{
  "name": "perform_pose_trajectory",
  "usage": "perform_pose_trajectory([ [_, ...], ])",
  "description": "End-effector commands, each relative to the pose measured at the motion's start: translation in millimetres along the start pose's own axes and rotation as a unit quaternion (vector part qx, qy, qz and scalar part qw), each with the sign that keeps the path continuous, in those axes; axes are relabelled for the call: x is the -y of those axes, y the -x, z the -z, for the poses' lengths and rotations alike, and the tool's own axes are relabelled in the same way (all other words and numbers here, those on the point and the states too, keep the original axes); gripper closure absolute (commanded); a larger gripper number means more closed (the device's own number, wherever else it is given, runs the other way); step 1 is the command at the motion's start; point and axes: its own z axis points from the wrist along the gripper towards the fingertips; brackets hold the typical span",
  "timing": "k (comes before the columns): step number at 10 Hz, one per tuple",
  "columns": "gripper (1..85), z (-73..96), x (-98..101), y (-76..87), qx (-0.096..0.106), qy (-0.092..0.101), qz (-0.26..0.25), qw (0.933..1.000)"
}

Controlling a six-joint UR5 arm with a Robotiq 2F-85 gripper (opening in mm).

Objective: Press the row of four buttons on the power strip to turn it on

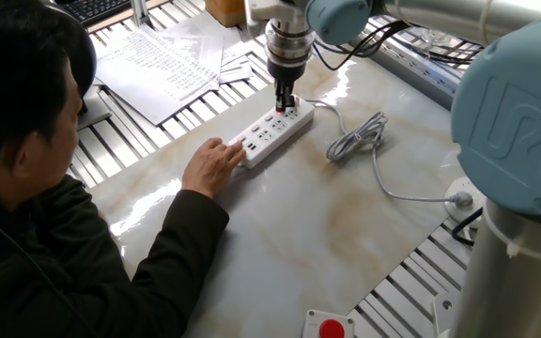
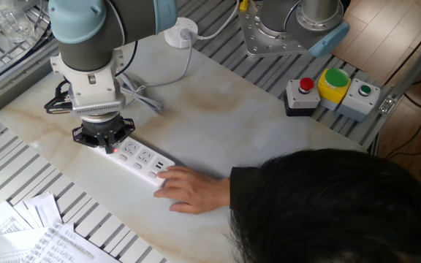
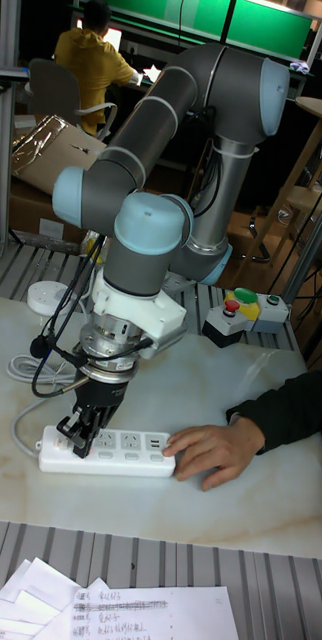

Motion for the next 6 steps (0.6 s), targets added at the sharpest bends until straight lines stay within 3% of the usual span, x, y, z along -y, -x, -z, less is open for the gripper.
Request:
perform_pose_trajectory([
  [1, 84.7, 7.6, -2.3, 1.5, 0.013, 0.005, -0.017, 0.9998],
  [4, 84.7, 6.5, -3.8, 6.9, 0.031, 0.013, -0.031, 0.999],
  [6, 84.7, 9.7, -3.8, 25.6, 0.055, 0.016, -0.042, 0.9975],
])
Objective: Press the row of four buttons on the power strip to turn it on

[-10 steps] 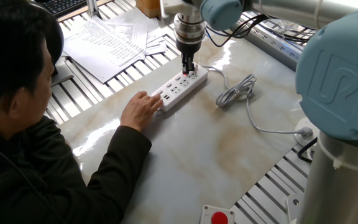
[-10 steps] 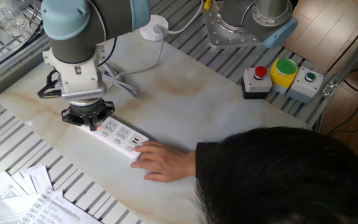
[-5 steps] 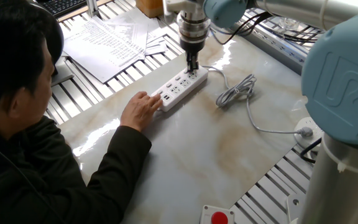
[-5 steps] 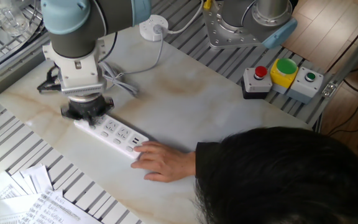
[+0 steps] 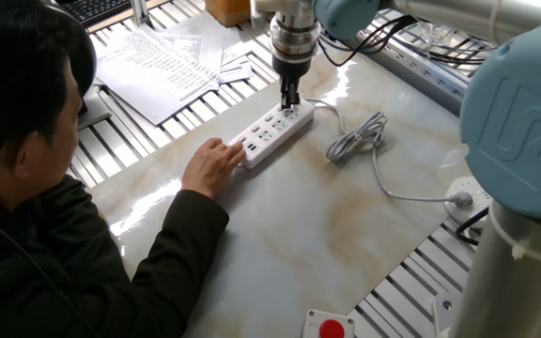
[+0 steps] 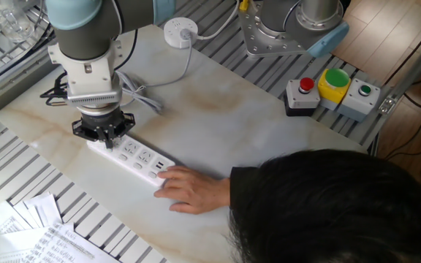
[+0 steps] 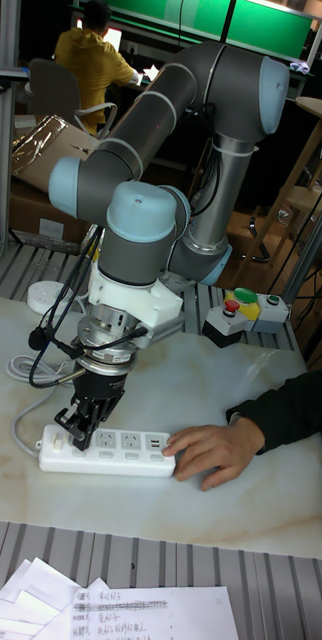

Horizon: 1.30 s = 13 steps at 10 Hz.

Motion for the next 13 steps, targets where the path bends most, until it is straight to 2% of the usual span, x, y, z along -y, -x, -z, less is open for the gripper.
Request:
perform_pose_trajectory([
  [1, 84.7, 4.8, 2.6, 21.1, 0.029, -0.001, -0.019, 0.9994],
  [4, 84.7, -1.1, 7.8, 15.8, 0.027, -0.009, -0.01, 0.9995],
  [10, 84.7, -14.9, 3.6, 1.6, 0.031, -0.005, -0.006, 0.9995],
  [13, 84.7, -18.2, 4.6, 6.6, 0.036, -0.007, -0.005, 0.9993],
])
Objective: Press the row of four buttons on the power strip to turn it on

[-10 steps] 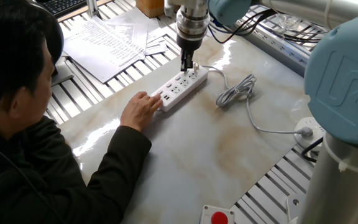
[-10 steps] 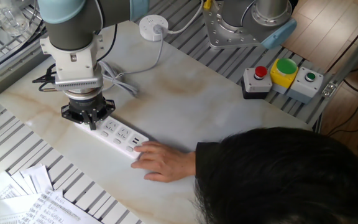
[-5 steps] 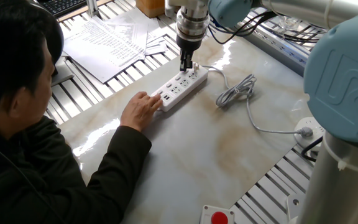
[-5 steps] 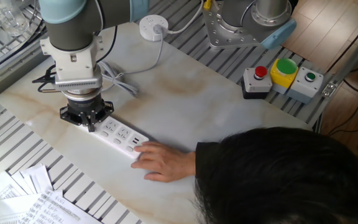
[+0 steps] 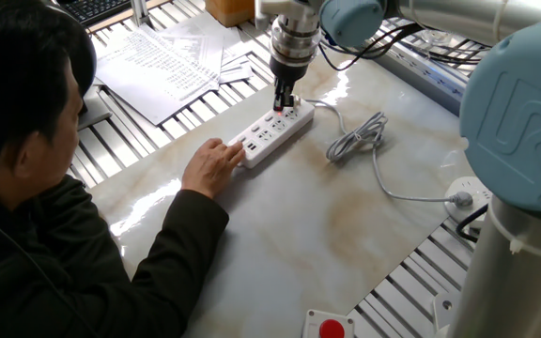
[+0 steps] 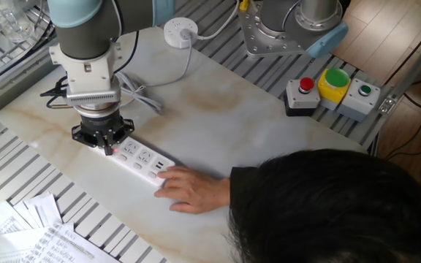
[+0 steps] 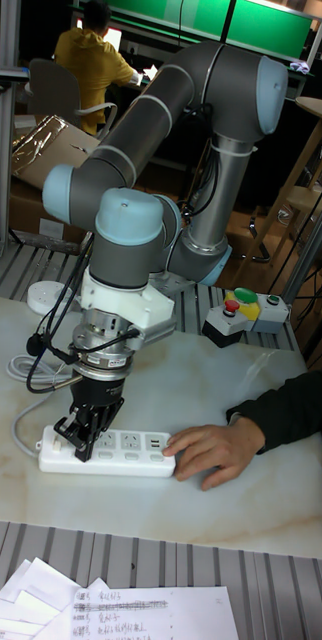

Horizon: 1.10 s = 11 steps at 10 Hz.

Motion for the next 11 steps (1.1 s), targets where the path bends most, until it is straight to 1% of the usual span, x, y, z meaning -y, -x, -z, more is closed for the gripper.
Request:
perform_pose_trajectory([
  [1, 84.7, -2.7, -0.3, 2.6, 0.011, 0.001, -0.006, 0.9999],
  [2, 84.7, 3.9, -3.8, -1.2, 0.005, 0.007, -0.011, 0.9999],
  [3, 84.7, 17.6, -6.8, -5.7, -0.006, 0.01, -0.016, 0.9998],
  [4, 84.7, 32.3, -11.1, -5.9, -0.013, 0.015, -0.028, 0.9994],
  [5, 84.7, 35.8, -12.8, -1.4, -0.009, 0.018, -0.034, 0.9992],
  [6, 84.7, 33.3, -14.0, 2.8, -0.005, 0.019, -0.037, 0.9991],
  [8, 84.7, 26.7, -14.2, 12.6, 0.001, 0.015, -0.043, 0.999],
  [10, 84.7, 23.4, -20.0, 24.9, 0.007, 0.018, -0.052, 0.9985],
  [11, 84.7, 23.0, -21.3, 28.7, 0.006, 0.018, -0.053, 0.9984],
])
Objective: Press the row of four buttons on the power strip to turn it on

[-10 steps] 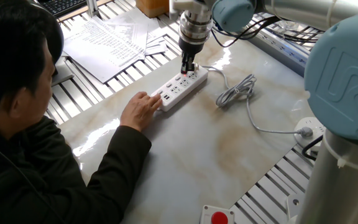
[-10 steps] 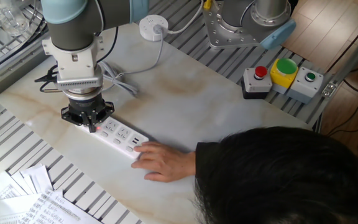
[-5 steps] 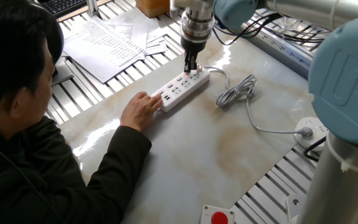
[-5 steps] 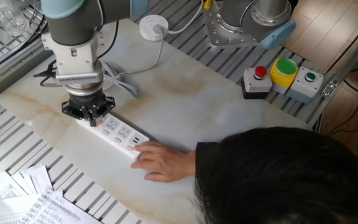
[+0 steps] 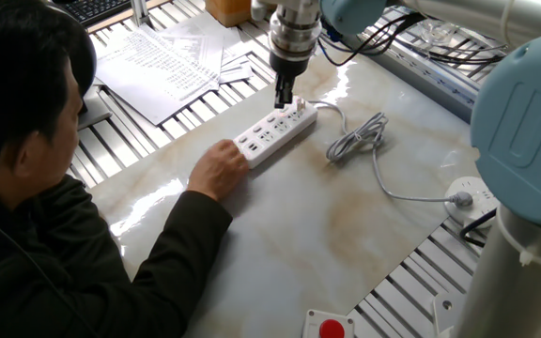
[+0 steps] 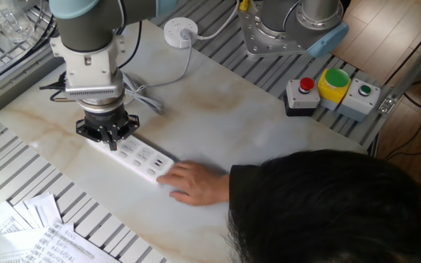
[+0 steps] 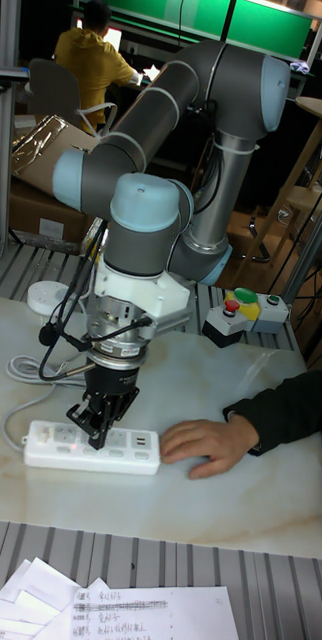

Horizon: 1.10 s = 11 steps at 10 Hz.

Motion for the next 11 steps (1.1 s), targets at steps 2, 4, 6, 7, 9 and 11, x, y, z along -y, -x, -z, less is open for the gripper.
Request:
perform_pose_trajectory([
  [2, 84.7, -2.7, -5.4, 14.1, 0.005, 0.002, -0.012, 0.9999],
  [4, 84.7, -5.6, 4.1, 5.3, -0.001, -0.008, 0.005, 1.0],
  [6, 84.7, -9.3, 11.9, -6.2, 0.0, -0.011, 0.02, 0.9997],
  [7, 84.7, -11.1, 11.3, -8.1, 0.002, -0.01, 0.02, 0.9998],
  [9, 84.7, -12.3, 10.9, -9.4, 0.002, -0.01, 0.02, 0.9997],
  [11, 84.7, -16.9, 12.3, -10.8, 0.005, -0.012, 0.023, 0.9997],
])
